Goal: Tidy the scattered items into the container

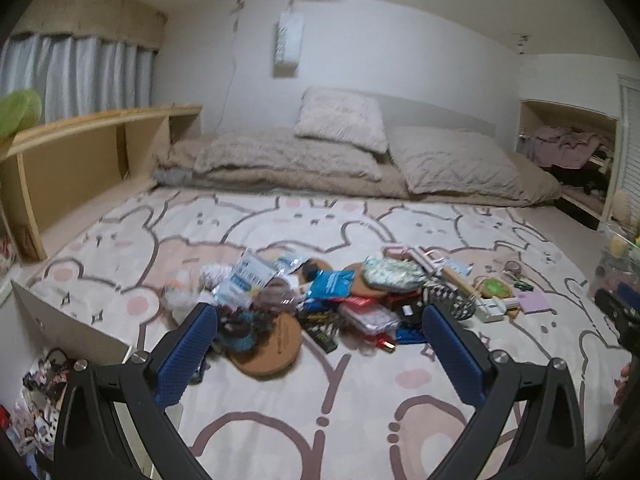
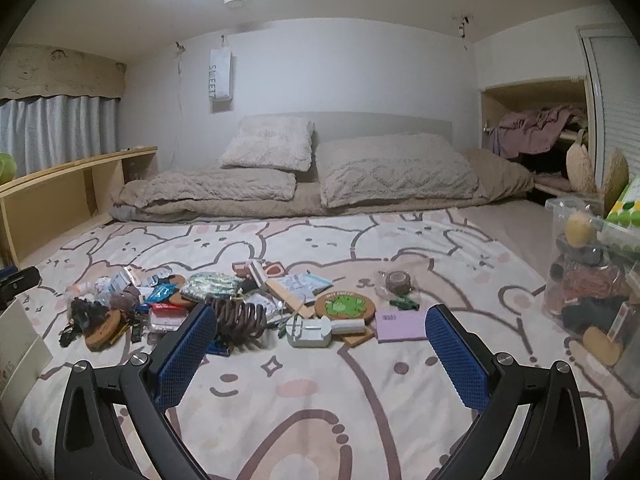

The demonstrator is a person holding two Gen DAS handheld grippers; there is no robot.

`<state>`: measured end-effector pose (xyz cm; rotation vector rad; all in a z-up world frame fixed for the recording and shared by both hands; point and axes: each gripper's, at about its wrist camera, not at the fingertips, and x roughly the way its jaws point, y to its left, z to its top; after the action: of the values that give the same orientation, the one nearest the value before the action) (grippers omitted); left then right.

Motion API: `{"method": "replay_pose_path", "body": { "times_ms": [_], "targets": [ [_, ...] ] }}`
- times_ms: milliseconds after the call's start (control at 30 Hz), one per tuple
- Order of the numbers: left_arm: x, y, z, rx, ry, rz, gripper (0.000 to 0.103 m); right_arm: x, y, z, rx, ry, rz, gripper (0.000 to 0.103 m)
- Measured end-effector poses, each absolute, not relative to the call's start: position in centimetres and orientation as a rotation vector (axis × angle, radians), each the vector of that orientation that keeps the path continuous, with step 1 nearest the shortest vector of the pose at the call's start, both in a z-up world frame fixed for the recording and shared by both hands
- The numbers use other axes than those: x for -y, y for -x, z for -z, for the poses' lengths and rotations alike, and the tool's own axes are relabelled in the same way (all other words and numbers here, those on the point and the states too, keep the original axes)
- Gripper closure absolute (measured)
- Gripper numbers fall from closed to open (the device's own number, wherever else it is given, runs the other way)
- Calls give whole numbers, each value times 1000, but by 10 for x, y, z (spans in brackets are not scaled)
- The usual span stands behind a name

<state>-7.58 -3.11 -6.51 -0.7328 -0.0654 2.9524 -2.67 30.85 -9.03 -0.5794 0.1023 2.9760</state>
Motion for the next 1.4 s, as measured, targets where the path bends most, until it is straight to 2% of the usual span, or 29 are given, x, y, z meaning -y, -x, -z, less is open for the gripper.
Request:
{"method": "replay_pose_path", "body": {
  "times_ms": [333, 500, 800, 1067, 1267, 1300, 1333, 1400],
  "targets": [
    [56, 123, 96, 295, 1007, -2873, 0, -302, 41, 117, -156, 730, -3015, 0],
    [51, 146, 111, 262, 1085, -2878, 0, -296, 44, 128, -243, 793, -3057, 0],
    [32, 176, 136, 129, 1135, -2987, 0, -293, 56, 148, -276, 939, -3034, 0],
    [44, 205, 172, 91, 1272, -3102, 0, -309, 69, 167, -366, 1042, -2962, 0],
    [63, 219, 190, 196, 1372, -3102, 0, -326, 85, 178, -359, 1096, -2892, 0],
    [66, 220, 193, 215, 1388, -3093, 1, -332, 88, 179, -354, 1090, -2871, 0],
    [68, 221, 195, 238, 1397, -3086, 7, -338, 91, 181, -350, 1086, -2846, 0],
    [71, 224, 197, 279, 1416, -3066, 13, -355, 98, 186, -359, 1086, -2779, 0]
  ]
}}
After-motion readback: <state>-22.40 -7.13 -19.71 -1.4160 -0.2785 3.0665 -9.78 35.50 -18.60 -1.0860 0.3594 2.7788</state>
